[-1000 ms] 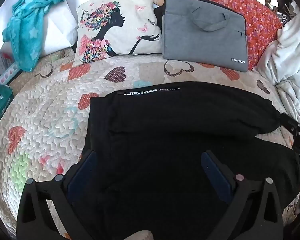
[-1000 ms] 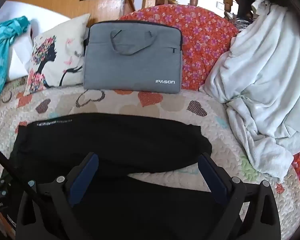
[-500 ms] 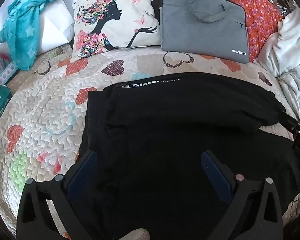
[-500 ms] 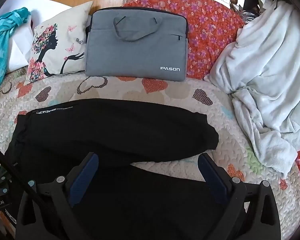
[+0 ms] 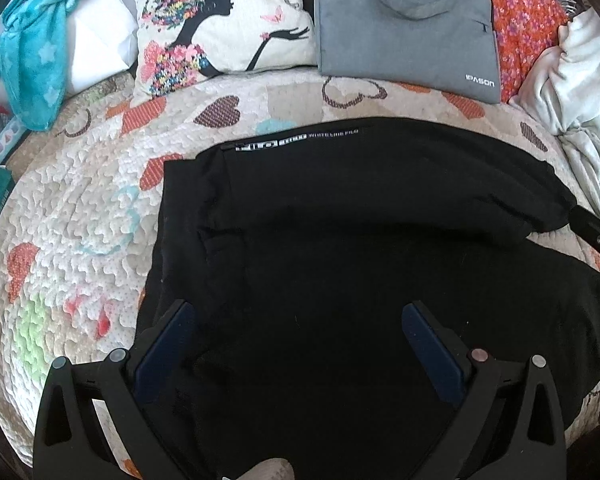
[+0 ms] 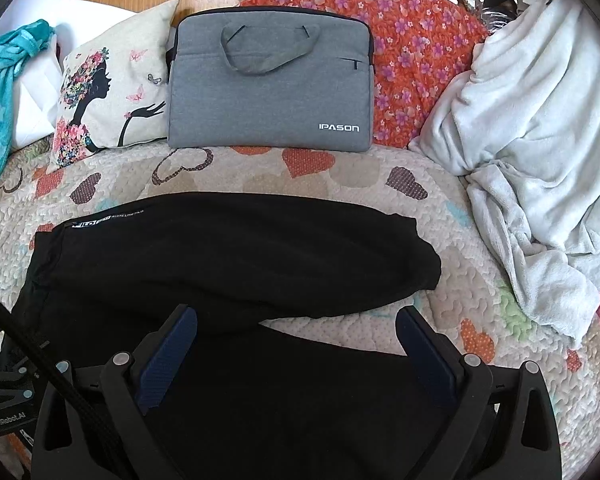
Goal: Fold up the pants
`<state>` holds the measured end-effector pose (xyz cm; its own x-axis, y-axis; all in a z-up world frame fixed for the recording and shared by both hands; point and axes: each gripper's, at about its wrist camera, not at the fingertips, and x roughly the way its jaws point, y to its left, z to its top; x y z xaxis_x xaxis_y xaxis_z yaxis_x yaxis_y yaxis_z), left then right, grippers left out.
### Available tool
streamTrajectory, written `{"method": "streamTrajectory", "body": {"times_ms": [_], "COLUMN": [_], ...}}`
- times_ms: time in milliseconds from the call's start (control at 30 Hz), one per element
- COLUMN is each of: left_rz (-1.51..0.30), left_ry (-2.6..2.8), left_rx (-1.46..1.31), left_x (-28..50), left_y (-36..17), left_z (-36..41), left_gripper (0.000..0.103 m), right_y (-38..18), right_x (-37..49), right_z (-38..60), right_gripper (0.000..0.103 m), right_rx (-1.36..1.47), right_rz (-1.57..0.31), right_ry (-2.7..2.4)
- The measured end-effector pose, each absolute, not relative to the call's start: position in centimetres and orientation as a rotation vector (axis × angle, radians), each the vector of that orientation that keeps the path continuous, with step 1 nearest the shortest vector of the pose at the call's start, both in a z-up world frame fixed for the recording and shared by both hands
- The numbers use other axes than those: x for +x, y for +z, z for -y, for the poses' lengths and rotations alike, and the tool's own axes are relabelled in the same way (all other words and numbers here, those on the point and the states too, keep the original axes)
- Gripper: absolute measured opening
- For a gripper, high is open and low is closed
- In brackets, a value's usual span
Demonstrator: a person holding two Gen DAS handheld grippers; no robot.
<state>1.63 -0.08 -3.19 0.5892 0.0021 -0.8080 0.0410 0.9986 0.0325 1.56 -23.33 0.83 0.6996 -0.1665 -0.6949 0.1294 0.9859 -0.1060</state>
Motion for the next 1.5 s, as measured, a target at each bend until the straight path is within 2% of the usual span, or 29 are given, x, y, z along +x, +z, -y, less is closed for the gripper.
{"method": "streamTrajectory", "body": {"times_ms": [400, 633, 867, 1100, 1133, 1267, 1367, 1500], "left_rz": [-1.062, -1.065, -1.114, -1.126, -1.127, -1.074, -0.988, -0.907], "left_ry": [-0.021, -0.030, -0.111, -0.139, -0.139, -0.136, -0.162, -0.170], "left_rx": [0.064, 0.083, -0.013, 0.037, 0.037, 0.011, -0.066, -0.114], "left_x": [2.6, 2.3, 2.5, 2.4, 2.5, 1.9, 1.6, 0.8], "left_y": [-5.8, -6.4, -7.0, -6.7, -6.5, -5.0, -3.2, -0.1], "left_z": [0.1, 0.3, -1.2, -0.8, -0.8, -1.6, -2.7, -4.0], "left_gripper": [0.103, 0.103, 0.103, 0.103, 0.102, 0.083, 0.078, 0.078], "right_y": [0.9, 1.1, 1.1, 0.8, 0.8, 0.3, -0.1, 0.7], "right_x": [1.5, 1.5, 1.6, 1.7, 1.7, 1.9, 1.8, 1.4], "right_z": [23.7, 23.9, 24.2, 24.2, 24.2, 24.4, 24.6, 25.3], "right_gripper": [0.101, 0.101, 0.101, 0.101, 0.101, 0.101, 0.101, 0.101], "right_rx": [-0.034, -0.027, -0.019, -0.027, -0.028, -0.033, -0.043, -0.066], "right_rz": [-0.783, -0.781, -0.787, -0.799, -0.800, -0.806, -0.805, -0.803], "right_ry": [-0.163, -0.166, -0.169, -0.175, -0.177, -0.189, -0.202, -0.201]}}
